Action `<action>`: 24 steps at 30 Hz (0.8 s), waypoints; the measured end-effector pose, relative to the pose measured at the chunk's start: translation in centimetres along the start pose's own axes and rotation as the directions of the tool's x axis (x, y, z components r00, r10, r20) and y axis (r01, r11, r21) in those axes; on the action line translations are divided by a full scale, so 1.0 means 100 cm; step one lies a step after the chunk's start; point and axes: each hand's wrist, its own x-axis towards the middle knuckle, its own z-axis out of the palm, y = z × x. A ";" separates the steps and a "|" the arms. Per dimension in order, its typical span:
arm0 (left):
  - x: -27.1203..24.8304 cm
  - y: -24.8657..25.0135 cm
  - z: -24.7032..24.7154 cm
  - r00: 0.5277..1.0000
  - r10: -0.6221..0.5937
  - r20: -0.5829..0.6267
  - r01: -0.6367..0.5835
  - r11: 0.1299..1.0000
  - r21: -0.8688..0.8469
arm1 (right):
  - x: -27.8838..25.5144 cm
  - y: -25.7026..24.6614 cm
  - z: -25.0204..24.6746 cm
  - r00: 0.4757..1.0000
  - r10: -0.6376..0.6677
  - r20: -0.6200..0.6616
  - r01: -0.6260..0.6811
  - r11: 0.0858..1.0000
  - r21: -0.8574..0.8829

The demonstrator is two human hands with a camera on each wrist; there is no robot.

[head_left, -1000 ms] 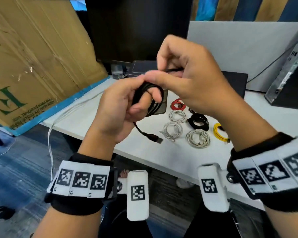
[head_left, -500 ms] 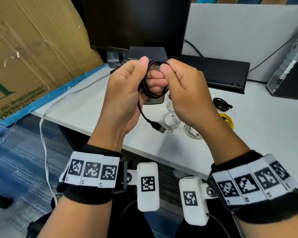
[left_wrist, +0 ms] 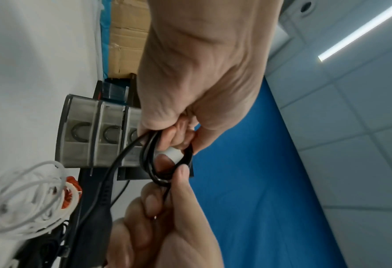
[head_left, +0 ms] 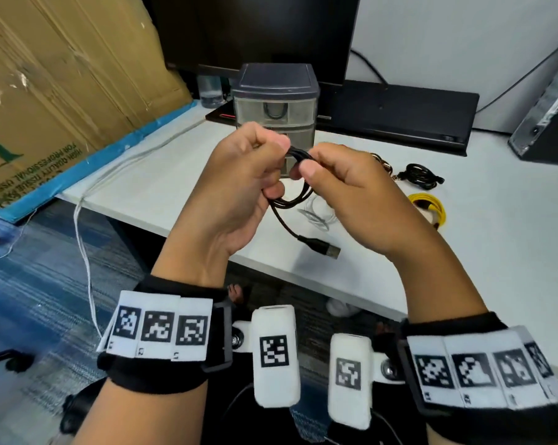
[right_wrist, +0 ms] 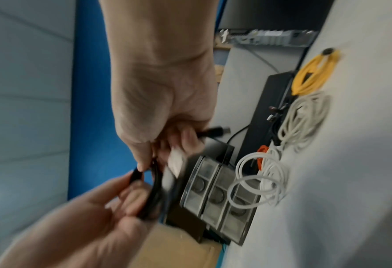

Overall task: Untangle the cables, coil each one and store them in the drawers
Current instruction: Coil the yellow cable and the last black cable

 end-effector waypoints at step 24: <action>-0.011 -0.005 -0.014 0.982 0.066 0.174 -0.075 0.996 0.046 | 0.010 -0.003 0.002 0.921 -0.102 -0.377 0.142 0.987 0.080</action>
